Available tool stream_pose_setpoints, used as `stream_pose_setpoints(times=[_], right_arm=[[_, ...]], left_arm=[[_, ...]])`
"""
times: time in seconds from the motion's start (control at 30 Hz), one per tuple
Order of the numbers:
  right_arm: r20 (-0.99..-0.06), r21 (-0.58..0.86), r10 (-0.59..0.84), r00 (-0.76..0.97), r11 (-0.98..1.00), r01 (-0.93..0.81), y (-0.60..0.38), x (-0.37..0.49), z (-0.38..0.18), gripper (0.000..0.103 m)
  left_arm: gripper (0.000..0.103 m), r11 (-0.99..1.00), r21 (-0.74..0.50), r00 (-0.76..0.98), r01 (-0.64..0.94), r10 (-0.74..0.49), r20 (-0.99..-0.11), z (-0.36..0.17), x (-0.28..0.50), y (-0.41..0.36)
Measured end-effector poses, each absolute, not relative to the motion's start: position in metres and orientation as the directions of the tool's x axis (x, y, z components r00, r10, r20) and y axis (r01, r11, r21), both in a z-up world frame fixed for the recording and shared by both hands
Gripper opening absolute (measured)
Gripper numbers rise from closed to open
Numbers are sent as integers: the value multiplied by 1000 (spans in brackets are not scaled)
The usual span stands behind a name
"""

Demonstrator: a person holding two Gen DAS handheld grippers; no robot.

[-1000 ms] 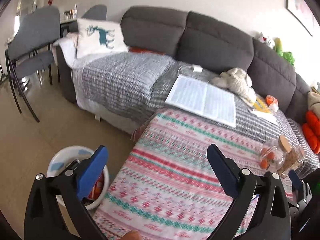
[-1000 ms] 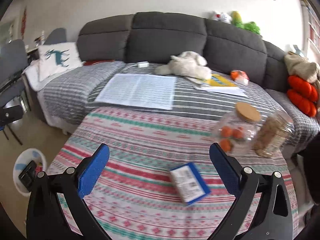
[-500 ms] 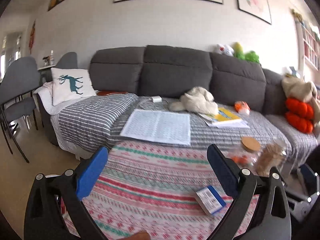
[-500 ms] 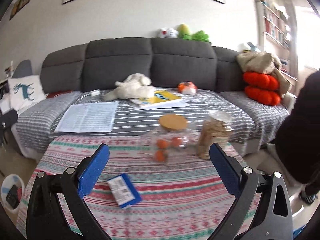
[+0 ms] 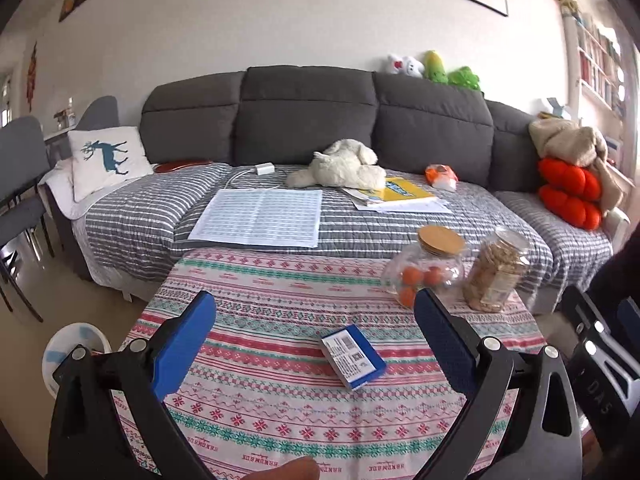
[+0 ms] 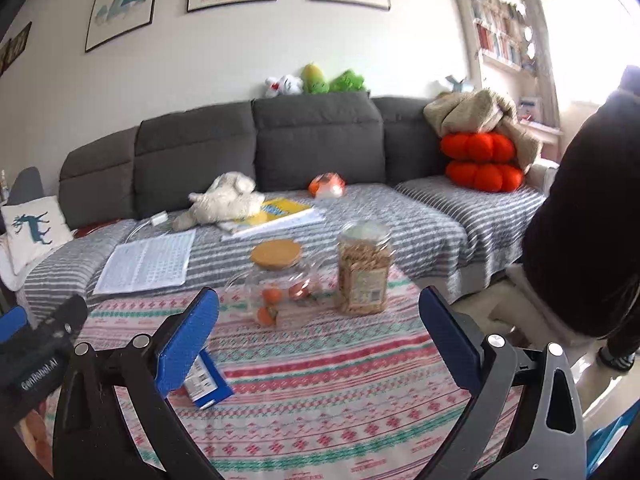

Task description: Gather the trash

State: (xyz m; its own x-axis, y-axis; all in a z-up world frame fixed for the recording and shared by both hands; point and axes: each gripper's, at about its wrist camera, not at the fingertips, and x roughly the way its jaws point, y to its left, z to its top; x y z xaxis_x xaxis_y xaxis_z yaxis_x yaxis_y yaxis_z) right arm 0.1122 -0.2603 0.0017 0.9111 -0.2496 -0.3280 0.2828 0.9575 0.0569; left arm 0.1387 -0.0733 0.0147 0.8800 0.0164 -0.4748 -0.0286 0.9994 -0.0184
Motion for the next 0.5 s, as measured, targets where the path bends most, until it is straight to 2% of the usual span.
stream_pose_setpoints(times=[0.2, 0.5], right_arm=[[-298, 28, -290, 909, 950, 312, -265, 106, 3, 96], [-291, 8, -303, 907, 948, 319, -264, 101, 2, 96]], left_arm=[[96, 999, 30, 900, -26, 37, -435, 16, 130, -86], [96, 1000, 16, 908, -20, 25, -418, 23, 124, -83]])
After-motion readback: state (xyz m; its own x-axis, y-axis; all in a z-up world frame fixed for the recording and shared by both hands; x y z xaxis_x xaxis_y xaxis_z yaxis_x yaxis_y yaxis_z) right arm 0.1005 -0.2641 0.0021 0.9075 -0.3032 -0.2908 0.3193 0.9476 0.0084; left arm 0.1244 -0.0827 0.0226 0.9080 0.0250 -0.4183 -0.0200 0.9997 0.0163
